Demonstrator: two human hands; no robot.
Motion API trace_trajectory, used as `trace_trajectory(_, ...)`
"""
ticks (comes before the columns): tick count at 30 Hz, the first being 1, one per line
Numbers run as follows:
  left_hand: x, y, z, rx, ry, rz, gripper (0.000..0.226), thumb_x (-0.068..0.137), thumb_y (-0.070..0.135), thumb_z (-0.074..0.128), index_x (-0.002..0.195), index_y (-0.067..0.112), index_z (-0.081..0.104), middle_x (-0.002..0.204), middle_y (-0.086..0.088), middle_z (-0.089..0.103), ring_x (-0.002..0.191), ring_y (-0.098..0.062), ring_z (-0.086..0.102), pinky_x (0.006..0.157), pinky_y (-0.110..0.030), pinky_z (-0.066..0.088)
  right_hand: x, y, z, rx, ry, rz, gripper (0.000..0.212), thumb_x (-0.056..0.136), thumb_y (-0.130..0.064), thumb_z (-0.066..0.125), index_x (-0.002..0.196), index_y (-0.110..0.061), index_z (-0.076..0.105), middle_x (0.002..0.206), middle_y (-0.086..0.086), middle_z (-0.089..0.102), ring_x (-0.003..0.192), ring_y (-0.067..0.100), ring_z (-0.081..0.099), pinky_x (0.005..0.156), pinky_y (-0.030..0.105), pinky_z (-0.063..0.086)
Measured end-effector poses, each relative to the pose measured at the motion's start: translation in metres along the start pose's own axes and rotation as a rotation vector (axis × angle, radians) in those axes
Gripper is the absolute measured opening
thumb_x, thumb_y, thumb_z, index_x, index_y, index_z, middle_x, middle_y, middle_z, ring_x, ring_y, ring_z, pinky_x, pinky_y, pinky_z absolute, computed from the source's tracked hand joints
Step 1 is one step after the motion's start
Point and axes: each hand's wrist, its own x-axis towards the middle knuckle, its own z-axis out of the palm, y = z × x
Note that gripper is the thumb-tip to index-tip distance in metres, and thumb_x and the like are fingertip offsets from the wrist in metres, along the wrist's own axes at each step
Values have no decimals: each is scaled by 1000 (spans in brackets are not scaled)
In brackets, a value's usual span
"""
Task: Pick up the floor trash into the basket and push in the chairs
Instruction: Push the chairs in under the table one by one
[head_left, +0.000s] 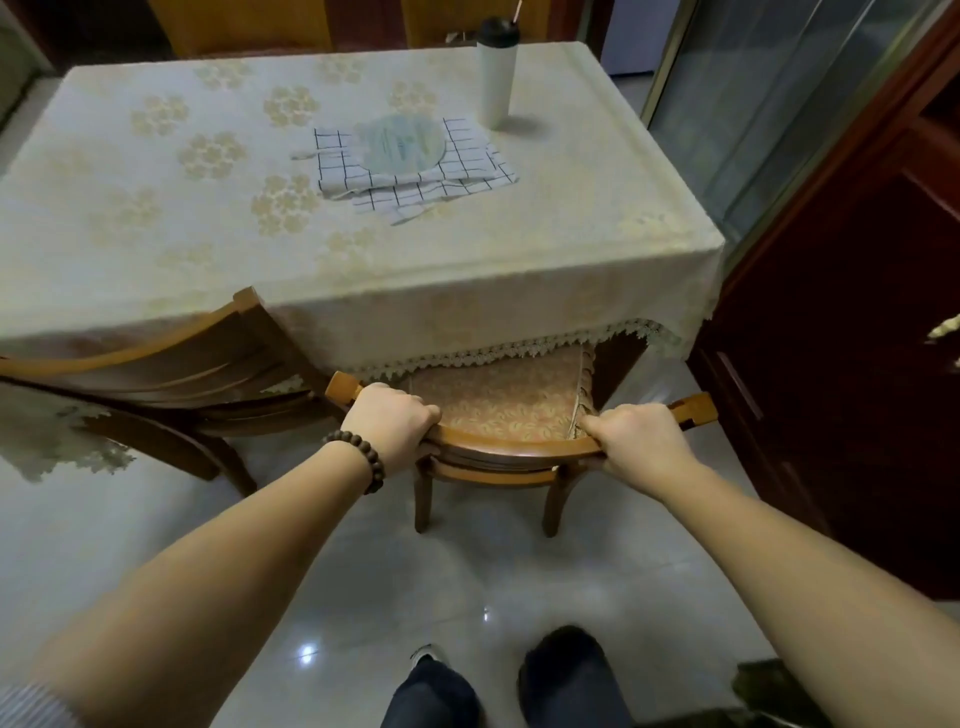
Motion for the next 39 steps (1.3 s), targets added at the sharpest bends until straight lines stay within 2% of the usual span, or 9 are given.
trace_trajectory(2, 11, 11, -4, -8, -5, -26, 25, 91, 44, 48, 100, 23, 57, 92, 3, 65, 89, -21, 63, 75, -32, 43, 3, 22, 5, 18, -33, -35, 32, 75, -51, 67, 84, -21, 62, 73, 0, 65, 70, 23, 65, 53, 28, 36)
trace_trajectory(5, 32, 29, -13, -28, 7, -77, 22, 90, 40, 48, 97, 21, 57, 90, 2, 65, 88, -23, 63, 74, -33, 43, 10, 60, 12, -18, -42, -69, 33, 70, -53, 71, 77, -22, 60, 69, -2, 64, 65, 21, 64, 48, 29, 41)
trace_trajectory(8, 55, 53, -23, -56, 3, -148, 22, 90, 41, 48, 95, 22, 56, 89, 3, 65, 88, -23, 64, 73, -33, 43, 15, 103, 23, 27, -72, -156, 33, 82, -53, 58, 90, -21, 58, 85, 0, 66, 81, 23, 64, 56, 29, 38)
trace_trajectory(14, 97, 101, -33, -97, -19, -268, 17, 91, 40, 49, 96, 25, 55, 91, 4, 65, 90, -21, 64, 76, -33, 45, 25, 172, 38, 66, -94, -265, 32, 86, -51, 52, 97, -21, 55, 93, 0, 64, 90, 24, 62, 61, 30, 37)
trace_trajectory(16, 108, 110, -39, -117, -9, -304, 19, 90, 42, 48, 96, 25, 56, 92, 4, 65, 91, -21, 63, 77, -32, 45, 31, 190, 41, 58, -63, -300, 31, 82, -50, 60, 91, -20, 57, 85, 0, 64, 82, 24, 63, 59, 30, 37)
trace_trajectory(19, 122, 123, -45, -119, -11, -333, 23, 91, 45, 46, 97, 25, 56, 94, 4, 65, 94, -20, 63, 77, -32, 43, 37, 212, 49, 17, -24, -339, 36, 62, -46, 80, 66, -20, 55, 57, 0, 59, 52, 24, 59, 44, 27, 35)
trace_trajectory(24, 143, 123, -50, -130, -4, -352, 22, 91, 45, 46, 97, 27, 57, 94, 5, 64, 94, -20, 62, 76, -32, 42, 55, 233, 54, 17, 33, -341, 38, 50, -34, 86, 57, -19, 52, 48, 0, 52, 41, 24, 53, 43, 26, 21)
trace_trajectory(32, 161, 70, -54, -88, -93, -383, 23, 90, 46, 48, 100, 27, 56, 100, 6, 63, 100, -19, 60, 81, -32, 40, 102, 220, 59, 103, 41, -356, 30, 83, -47, 59, 95, -19, 56, 89, 2, 65, 86, 27, 63, 61, 31, 34)
trace_trajectory(39, 180, 16, -46, -94, -128, -366, 24, 89, 49, 51, 101, 28, 54, 101, 7, 62, 95, -17, 59, 84, -34, 45, 144, 209, 45, 61, -22, -310, 27, 88, -47, 53, 98, -22, 50, 92, -2, 61, 86, 22, 59, 61, 31, 34)
